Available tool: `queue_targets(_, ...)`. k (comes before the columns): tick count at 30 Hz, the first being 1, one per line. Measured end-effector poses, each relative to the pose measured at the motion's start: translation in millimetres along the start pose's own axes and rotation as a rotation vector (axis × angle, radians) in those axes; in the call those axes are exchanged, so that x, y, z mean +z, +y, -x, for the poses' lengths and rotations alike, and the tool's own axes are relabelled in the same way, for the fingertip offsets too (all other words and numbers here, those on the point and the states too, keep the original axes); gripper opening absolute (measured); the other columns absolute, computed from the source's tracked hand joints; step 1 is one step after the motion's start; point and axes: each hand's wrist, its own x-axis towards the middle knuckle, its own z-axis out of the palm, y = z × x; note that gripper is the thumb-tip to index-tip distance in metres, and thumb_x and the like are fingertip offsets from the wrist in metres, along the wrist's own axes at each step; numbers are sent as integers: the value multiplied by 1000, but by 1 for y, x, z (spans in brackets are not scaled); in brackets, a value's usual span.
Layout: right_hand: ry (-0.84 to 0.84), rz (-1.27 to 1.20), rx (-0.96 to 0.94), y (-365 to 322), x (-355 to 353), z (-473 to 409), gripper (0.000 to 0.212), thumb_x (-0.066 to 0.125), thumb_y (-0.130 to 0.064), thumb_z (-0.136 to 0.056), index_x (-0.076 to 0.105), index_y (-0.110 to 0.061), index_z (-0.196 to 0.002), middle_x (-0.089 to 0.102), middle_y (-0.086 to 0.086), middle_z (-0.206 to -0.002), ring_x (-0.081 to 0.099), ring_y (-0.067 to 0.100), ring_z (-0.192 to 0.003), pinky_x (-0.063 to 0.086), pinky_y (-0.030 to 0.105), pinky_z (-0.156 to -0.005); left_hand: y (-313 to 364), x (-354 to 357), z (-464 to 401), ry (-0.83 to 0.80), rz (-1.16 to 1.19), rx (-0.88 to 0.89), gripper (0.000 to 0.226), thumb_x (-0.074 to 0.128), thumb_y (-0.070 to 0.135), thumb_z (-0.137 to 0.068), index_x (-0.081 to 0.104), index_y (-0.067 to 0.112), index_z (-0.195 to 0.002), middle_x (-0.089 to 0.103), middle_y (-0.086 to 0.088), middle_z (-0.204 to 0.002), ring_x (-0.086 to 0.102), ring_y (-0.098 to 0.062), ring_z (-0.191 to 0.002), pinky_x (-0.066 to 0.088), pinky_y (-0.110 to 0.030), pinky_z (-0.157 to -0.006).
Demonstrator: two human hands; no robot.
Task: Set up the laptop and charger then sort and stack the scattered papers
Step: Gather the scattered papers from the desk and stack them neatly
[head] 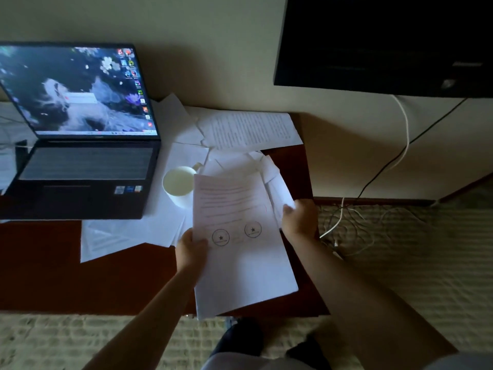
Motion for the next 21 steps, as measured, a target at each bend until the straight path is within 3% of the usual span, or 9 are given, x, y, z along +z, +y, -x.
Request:
queue_targets(4,136,-90,9,-1,-20,9,30,44,-19,-99,59,6,-108,58,21,-115,54,35,-108,39,34,-81,2,4,13,97,-24,2,17,44,-2,-81,56,10,-81,60,-5,-76,58,-21,-68,49,-27,-55)
queue_targets(6,162,-120,17,9,-28,9,31,42,-19,-99,57,5,-112,57,20,-116,54,34,-108,38,32,-77,3,6,23,146,-26,-14,17,44,-1,-82,56,11,-82,59,-3,-75,56,-18,-67,47,-26,-56)
queue_targets(9,187,-175,208,39,-46,-1,34,42,-20,-96,56,7,-112,56,24,-117,56,37,-105,43,39,-82,3,13,44,225,-20,-76,17,44,-1,-80,57,8,-85,56,-2,-74,52,-18,-66,44,-28,-60)
queue_targets(11,64,-141,226,62,-56,-8,33,43,-19,-91,59,7,-105,59,22,-107,57,33,-92,47,37,-74,3,21,58,253,-14,-94,17,45,0,-81,58,7,-88,56,-3,-76,54,-22,-71,43,-30,-62)
queue_targets(13,-124,-205,221,73,-63,-11,25,50,-15,-88,59,4,-101,56,13,-95,51,26,-80,40,28,-61,3,32,69,257,-7,-111,18,44,0,-81,57,9,-91,58,-4,-78,56,-24,-76,43,-30,-63)
queue_targets(15,-267,-373,289,77,-64,-12,27,59,-16,-86,56,-4,-110,53,7,-96,55,26,-83,42,29,-64,1,44,79,258,2,-125,20,44,-1,-81,57,10,-91,59,-5,-80,55,-26,-77,43,-30,-64)
queue_targets(17,-296,-428,342,80,-61,-12,35,61,-16,-85,54,-5,-118,59,9,-103,61,29,-91,49,33,-71,-2,54,87,277,13,-139,21,44,0,-80,57,10,-92,60,-7,-84,56,-28,-80,45,-31,-68)
queue_targets(21,-5,-340,351,89,-66,-9,34,43,-12,-95,49,1,-126,55,23,-128,56,39,-114,47,47,-92,-1,68,102,318,18,-149,20,44,-2,-82,54,12,-91,57,-6,-84,52,-27,-80,40,-31,-69)
